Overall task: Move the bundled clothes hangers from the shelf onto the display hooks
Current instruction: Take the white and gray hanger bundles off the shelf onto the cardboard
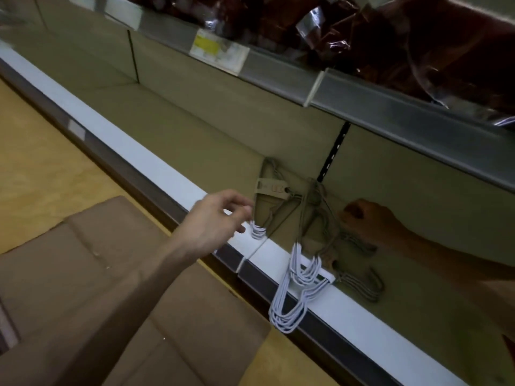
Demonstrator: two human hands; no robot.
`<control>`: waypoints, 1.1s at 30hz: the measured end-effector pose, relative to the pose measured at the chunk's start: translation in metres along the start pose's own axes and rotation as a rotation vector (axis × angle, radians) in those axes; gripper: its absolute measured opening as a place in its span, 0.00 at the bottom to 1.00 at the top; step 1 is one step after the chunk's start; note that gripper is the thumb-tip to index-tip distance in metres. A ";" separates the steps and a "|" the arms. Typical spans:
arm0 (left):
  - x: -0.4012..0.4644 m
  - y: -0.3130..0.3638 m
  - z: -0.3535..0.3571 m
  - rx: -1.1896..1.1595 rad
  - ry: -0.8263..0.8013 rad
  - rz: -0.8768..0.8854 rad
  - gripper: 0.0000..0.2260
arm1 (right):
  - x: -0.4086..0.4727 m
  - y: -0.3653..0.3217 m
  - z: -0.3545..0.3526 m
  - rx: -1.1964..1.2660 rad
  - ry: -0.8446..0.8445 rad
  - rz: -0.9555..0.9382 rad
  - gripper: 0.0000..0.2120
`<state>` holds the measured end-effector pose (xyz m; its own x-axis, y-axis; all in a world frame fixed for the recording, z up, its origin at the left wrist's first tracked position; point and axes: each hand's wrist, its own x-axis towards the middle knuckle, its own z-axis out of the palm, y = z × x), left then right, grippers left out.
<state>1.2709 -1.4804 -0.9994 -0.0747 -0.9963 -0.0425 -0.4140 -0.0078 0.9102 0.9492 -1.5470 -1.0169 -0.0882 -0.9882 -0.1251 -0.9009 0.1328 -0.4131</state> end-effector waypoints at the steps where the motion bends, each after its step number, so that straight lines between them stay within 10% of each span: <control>1: 0.004 0.001 0.010 0.000 -0.028 -0.001 0.06 | 0.004 0.003 0.001 -0.030 -0.027 0.038 0.21; 14: 0.026 0.001 0.034 0.023 -0.135 -0.029 0.06 | 0.029 -0.001 0.016 -0.438 -0.059 0.019 0.16; 26: 0.011 -0.012 -0.015 -0.015 0.039 -0.096 0.09 | 0.008 -0.089 0.019 -0.202 0.114 -0.299 0.12; 33: -0.010 -0.024 -0.072 -0.417 0.294 -0.239 0.25 | -0.033 -0.182 0.056 -0.073 0.006 -0.597 0.14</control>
<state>1.3470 -1.4761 -0.9906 0.2581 -0.9441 -0.2049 0.0093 -0.2097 0.9777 1.1399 -1.5345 -0.9880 0.4394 -0.8910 0.1146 -0.8227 -0.4503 -0.3470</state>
